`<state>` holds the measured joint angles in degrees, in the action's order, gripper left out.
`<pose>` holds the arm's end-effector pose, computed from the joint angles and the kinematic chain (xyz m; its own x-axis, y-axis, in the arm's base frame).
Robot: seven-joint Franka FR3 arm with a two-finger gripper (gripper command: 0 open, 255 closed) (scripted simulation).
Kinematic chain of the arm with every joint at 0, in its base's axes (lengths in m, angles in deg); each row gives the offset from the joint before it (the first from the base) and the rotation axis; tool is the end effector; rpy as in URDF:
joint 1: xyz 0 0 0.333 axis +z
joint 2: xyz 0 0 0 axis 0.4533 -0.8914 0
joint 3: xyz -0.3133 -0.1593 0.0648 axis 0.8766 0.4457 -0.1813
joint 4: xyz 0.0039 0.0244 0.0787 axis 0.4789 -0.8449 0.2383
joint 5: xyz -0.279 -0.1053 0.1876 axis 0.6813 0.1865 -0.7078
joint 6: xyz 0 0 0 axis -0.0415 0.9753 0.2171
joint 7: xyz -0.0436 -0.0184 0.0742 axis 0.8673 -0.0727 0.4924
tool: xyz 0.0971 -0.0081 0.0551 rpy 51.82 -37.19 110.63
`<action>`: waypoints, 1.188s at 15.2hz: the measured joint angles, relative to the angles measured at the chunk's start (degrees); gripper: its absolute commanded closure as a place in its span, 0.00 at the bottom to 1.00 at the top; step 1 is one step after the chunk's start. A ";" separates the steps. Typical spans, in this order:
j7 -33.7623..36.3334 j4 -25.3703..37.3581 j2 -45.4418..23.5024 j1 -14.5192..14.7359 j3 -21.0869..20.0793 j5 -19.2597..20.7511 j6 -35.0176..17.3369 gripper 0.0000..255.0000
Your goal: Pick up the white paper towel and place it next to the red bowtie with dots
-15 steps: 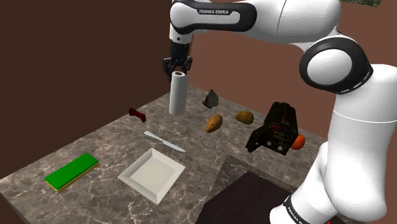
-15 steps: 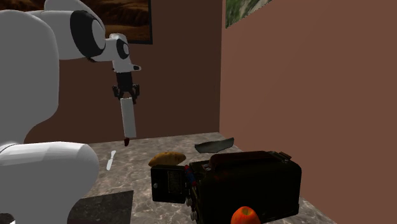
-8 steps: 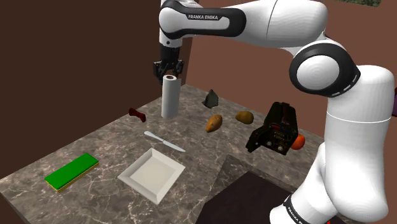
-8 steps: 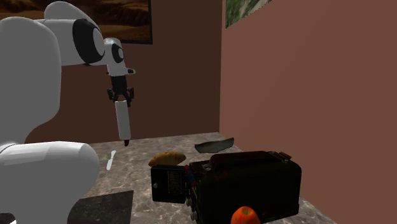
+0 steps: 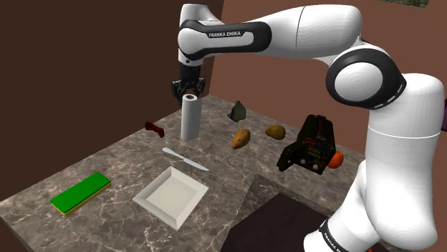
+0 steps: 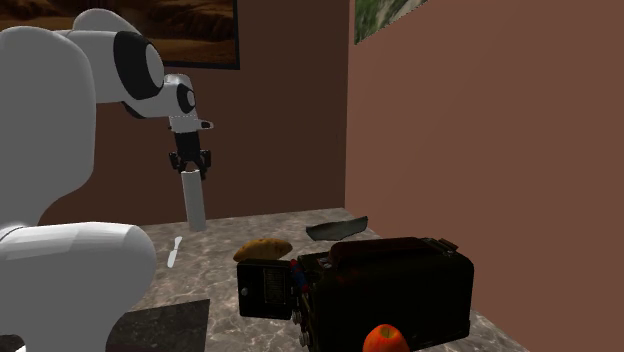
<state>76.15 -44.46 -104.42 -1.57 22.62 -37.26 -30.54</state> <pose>0.6340 0.2116 0.5051 0.9978 0.0373 0.0555 0.0341 -0.9979 0.0559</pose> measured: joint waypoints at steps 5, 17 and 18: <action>0.05 -3.33 -0.41 -0.01 -0.03 -0.04 -3.73 1.00; 0.11 -5.05 -1.04 -0.02 -0.07 -0.10 -6.12 0.00; 0.11 -5.05 -1.04 -0.02 -0.07 -0.10 -6.12 0.00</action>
<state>76.26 -49.51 -105.46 -1.59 22.55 -37.36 -36.66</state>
